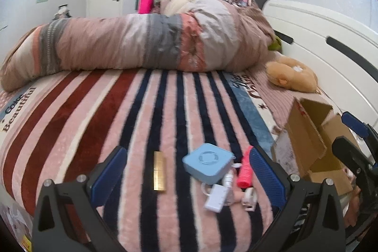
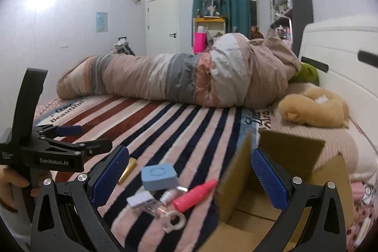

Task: Organize rigid objects
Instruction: 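Grasp the pink dropper bottle with the right gripper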

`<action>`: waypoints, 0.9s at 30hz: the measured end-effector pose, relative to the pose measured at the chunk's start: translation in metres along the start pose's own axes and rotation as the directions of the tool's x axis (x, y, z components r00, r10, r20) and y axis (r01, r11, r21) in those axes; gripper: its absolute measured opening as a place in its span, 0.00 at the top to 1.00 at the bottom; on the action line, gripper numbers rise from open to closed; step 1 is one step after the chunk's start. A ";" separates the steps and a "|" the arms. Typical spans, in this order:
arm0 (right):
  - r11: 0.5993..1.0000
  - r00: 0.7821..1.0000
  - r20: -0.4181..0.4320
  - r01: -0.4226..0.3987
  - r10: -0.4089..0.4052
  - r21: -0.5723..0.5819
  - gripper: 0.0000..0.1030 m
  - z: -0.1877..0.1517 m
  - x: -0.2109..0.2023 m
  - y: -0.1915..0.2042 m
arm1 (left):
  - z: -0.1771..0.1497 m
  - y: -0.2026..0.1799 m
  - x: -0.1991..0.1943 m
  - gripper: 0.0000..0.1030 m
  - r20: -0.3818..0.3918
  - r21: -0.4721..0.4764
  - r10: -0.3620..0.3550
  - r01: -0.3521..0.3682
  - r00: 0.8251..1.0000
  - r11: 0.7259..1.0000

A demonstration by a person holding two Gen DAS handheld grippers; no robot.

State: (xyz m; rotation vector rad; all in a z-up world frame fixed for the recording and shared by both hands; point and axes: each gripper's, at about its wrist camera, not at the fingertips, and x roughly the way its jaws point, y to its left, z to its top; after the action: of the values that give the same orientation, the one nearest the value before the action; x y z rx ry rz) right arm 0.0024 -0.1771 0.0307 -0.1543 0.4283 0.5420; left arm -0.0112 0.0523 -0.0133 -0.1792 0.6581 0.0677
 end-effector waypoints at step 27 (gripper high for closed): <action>0.920 0.908 -0.418 0.157 0.007 0.358 0.54 -0.109 0.141 -0.023 | -0.031 0.059 0.022 0.00 -0.032 -0.078 -0.013 0.010 0.999 0.997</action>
State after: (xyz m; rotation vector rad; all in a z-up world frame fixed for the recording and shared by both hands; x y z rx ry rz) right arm 0.0849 -0.1579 -0.1275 0.0980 0.9320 0.3341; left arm -0.0196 0.1042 -0.0593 -0.2593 0.6868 0.0795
